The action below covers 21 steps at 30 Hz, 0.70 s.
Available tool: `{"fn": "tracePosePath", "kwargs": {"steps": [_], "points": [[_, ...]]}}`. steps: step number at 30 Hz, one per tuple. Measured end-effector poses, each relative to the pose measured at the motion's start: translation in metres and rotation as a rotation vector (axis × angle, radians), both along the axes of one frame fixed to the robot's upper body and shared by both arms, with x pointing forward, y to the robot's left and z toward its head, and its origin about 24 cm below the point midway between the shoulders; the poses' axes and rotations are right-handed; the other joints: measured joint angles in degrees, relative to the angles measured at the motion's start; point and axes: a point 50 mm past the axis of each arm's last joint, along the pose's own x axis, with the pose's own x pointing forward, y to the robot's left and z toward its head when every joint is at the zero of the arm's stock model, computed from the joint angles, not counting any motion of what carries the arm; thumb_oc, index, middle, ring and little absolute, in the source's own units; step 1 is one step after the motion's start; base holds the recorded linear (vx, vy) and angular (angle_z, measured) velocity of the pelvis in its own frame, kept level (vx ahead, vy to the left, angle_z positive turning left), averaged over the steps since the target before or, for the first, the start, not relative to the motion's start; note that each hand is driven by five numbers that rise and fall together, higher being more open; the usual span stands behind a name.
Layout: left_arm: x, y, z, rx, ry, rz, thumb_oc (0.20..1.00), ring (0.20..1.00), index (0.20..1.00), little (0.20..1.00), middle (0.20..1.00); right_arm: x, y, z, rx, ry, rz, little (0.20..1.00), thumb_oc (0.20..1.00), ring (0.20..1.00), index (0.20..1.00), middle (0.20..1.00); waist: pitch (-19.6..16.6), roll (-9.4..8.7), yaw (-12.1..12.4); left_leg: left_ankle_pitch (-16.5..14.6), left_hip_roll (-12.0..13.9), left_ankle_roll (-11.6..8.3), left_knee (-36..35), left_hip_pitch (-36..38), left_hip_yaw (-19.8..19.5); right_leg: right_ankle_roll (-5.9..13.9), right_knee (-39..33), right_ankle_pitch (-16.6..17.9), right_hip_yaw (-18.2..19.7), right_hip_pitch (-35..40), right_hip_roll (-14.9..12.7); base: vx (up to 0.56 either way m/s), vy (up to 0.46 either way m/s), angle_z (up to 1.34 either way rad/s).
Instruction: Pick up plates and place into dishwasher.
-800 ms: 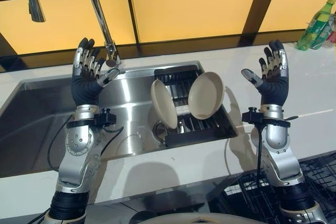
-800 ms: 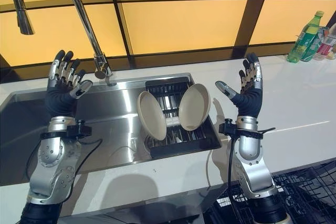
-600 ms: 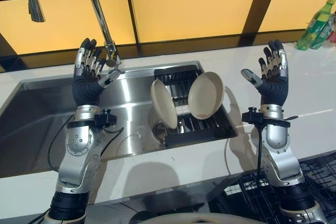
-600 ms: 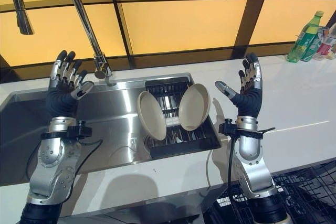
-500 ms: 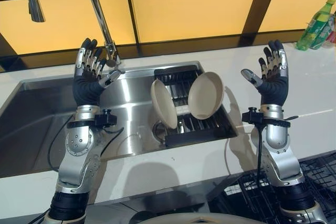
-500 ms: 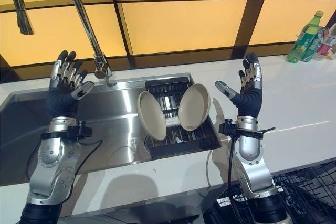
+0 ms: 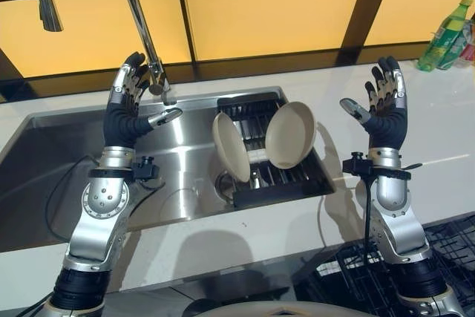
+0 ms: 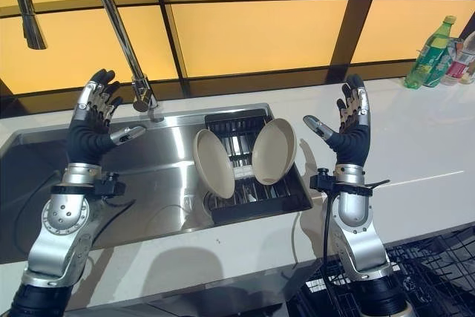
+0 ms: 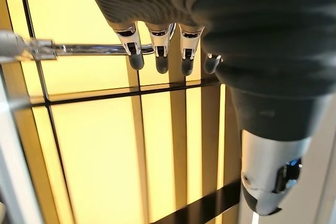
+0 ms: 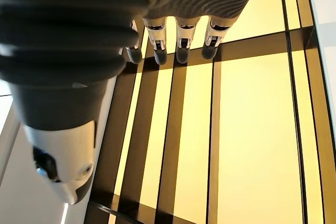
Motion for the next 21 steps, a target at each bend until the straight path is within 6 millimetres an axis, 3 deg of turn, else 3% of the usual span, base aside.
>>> {"fn": "tracePosePath", "kwargs": {"steps": [7,12,21], "points": [[0.009,0.021,-0.009,0.390,0.066,0.145,1.000,1.000,1.000,1.000,1.000,0.001,-0.004,-0.001,-0.018,0.015,0.013,1.000,1.000,1.000,1.000,1.000,0.1,0.25,-1.0,0.0,0.1,0.00,0.0,0.2,1.2,0.04,0.1,0.0,0.6,-0.1,-0.1,0.02,0.029,-0.04],[0.015,0.038,-0.003,0.729,0.029,0.253,1.000,1.000,1.000,1.000,1.000,0.002,-0.008,0.000,-0.022,0.028,0.028,1.000,1.000,1.000,1.000,1.000,0.2,0.82,-1.7,0.0,0.3,0.01,-0.1,0.7,2.0,0.03,0.3,0.1,1.2,0.0,-0.1,0.05,0.046,-0.07],[0.009,0.013,0.006,1.078,-0.252,0.072,1.000,1.000,1.000,1.000,1.000,0.005,-0.013,-0.004,-0.037,0.064,0.056,1.000,1.000,1.000,1.000,1.000,-0.5,2.03,-4.0,0.0,0.5,0.05,-0.1,1.1,3.1,0.10,0.8,0.1,2.2,-0.3,-0.1,0.08,0.043,-0.05]]}}
